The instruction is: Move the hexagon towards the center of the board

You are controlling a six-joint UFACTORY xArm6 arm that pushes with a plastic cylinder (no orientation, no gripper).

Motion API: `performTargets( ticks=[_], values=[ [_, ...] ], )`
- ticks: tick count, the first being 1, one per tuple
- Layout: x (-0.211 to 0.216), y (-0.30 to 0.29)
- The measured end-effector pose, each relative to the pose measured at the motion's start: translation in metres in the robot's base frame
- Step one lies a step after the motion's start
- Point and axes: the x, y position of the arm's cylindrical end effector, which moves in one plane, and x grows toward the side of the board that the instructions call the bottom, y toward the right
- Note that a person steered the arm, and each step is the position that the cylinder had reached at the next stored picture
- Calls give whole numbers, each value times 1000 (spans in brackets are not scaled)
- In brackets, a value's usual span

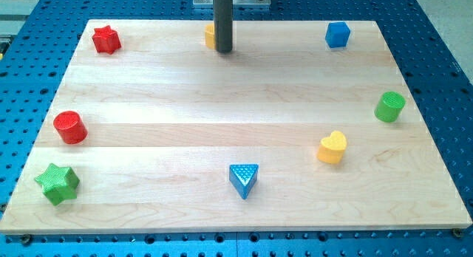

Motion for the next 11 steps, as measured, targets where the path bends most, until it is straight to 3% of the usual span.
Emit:
performTargets(
  ticks=[2,4,6,7,8,9,10,11],
  values=[
    [-50,7],
    [-40,-29],
    [66,-31],
    [47,-43],
    [71,-68],
    [127,-66],
    [86,-81],
    [98,-47]
  ],
)
